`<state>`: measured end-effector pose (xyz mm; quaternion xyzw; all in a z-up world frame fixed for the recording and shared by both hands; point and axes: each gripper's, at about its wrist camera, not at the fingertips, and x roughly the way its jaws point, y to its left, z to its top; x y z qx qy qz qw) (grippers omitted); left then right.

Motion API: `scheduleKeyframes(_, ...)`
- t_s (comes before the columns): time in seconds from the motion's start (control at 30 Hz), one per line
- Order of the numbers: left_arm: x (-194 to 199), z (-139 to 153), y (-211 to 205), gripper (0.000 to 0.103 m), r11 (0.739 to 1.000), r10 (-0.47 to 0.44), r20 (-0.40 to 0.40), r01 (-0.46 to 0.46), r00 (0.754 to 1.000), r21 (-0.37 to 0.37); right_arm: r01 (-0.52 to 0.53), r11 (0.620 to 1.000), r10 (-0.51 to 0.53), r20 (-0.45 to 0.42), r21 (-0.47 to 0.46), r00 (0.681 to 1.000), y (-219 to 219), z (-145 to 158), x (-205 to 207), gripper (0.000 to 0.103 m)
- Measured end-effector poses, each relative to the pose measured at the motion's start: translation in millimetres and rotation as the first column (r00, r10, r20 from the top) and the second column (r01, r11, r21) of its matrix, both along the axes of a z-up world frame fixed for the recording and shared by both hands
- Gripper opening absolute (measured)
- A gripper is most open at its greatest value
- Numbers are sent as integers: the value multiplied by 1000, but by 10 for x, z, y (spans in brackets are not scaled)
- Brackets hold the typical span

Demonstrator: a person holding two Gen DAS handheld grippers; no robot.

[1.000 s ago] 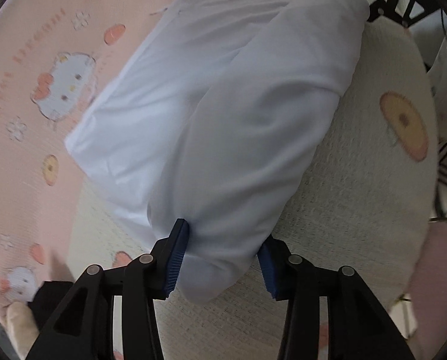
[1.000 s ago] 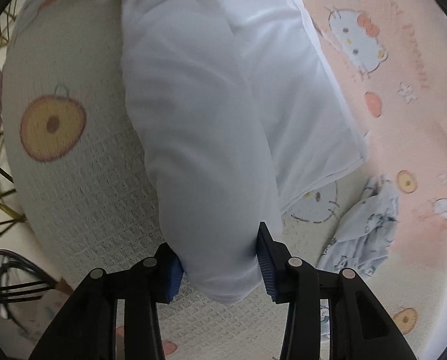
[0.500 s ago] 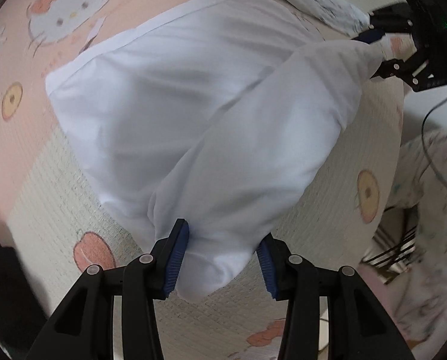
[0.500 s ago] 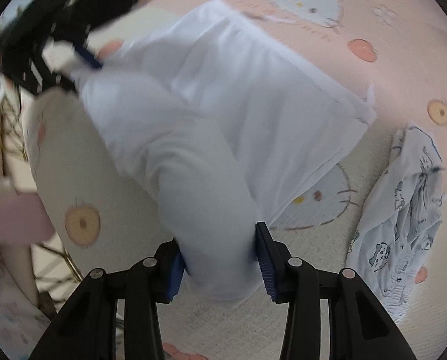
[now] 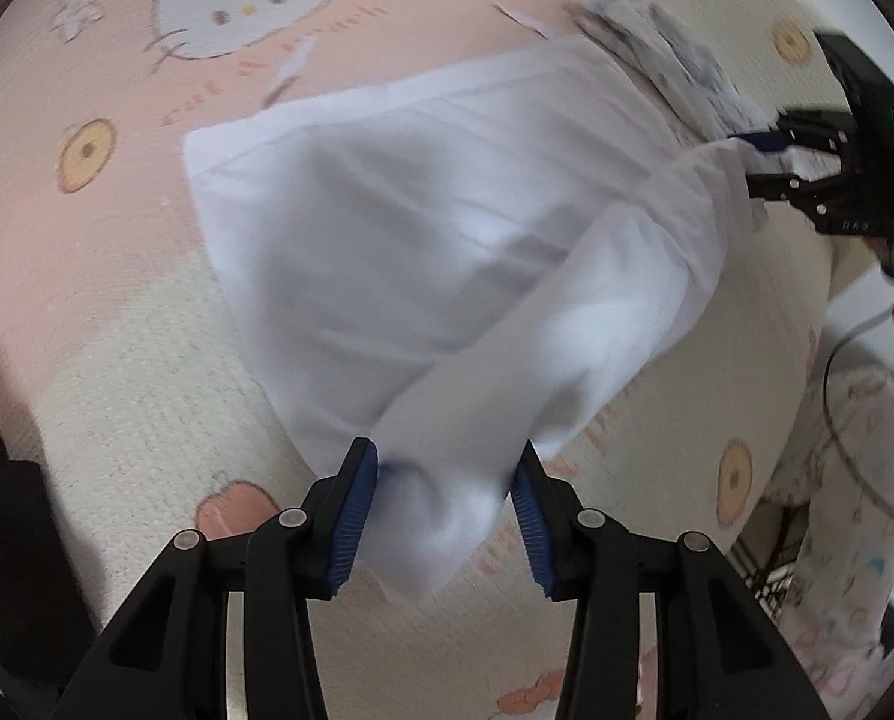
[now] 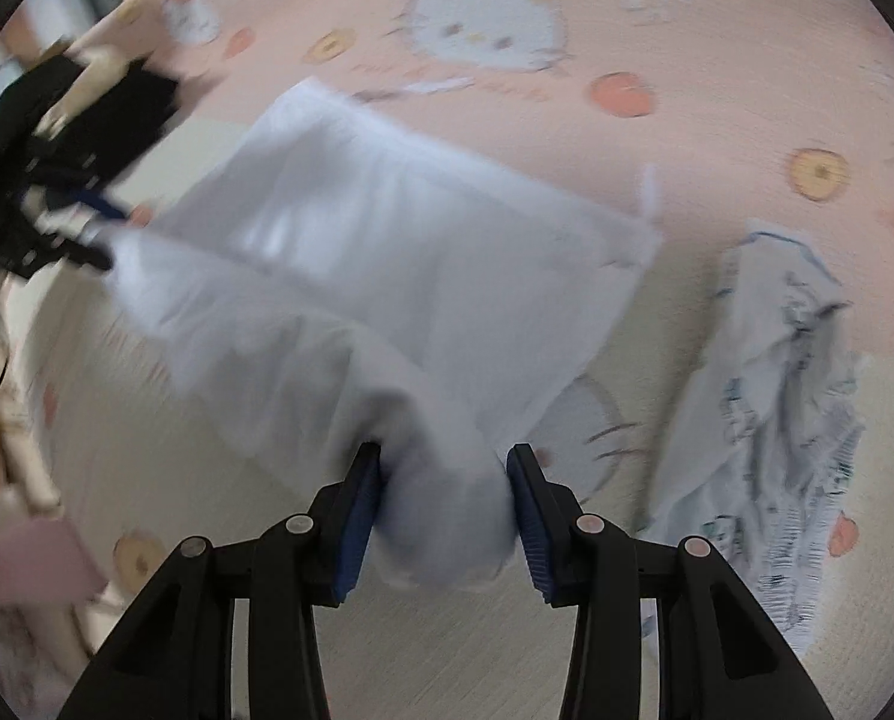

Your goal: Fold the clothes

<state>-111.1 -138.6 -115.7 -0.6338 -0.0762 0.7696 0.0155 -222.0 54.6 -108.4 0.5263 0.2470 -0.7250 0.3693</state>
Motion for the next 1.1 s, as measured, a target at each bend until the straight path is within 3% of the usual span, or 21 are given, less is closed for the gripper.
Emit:
scheduleKeyframes(0.17,-87,-41,-231,40,981,189,-70,-185,980,59,149,989,-149,-18,-2,989,9,-33,-206,41)
scheduleKeyframes(0.3,-122,-119,-393,40,942,319,-76,-307,945,139,265,964,-265,-32,-6,964,17,-59,-370,41)
scheduleKeyframes(0.5,-77,-17,-489,44,876,446,-79,-417,891,244,339,940,-338,23,-46,941,90,11,-432,42)
scheduleKeyframes(0.57,56,157,-629,55,853,483,-111,-439,869,282,348,936,-347,26,-56,938,111,75,-401,42)
scheduleKeyframes(0.63,196,249,-638,67,842,506,-140,-452,851,295,351,934,-350,22,-70,936,137,150,-349,47)
scheduleKeyframes(0.7,328,314,-611,67,833,525,-168,-464,834,302,345,935,-346,3,-77,938,165,194,-282,54)
scheduleKeyframes(0.8,469,347,-563,67,825,546,-194,-482,815,296,365,925,-366,13,-107,930,218,222,-166,55)
scheduleKeyframes(0.97,572,193,-477,67,823,555,-189,-502,810,264,389,914,-386,45,-119,921,303,175,-65,55)
scheduleKeyframes(1.1,547,50,-418,67,811,564,-182,-499,805,305,426,895,-418,79,-136,905,327,49,-64,55)
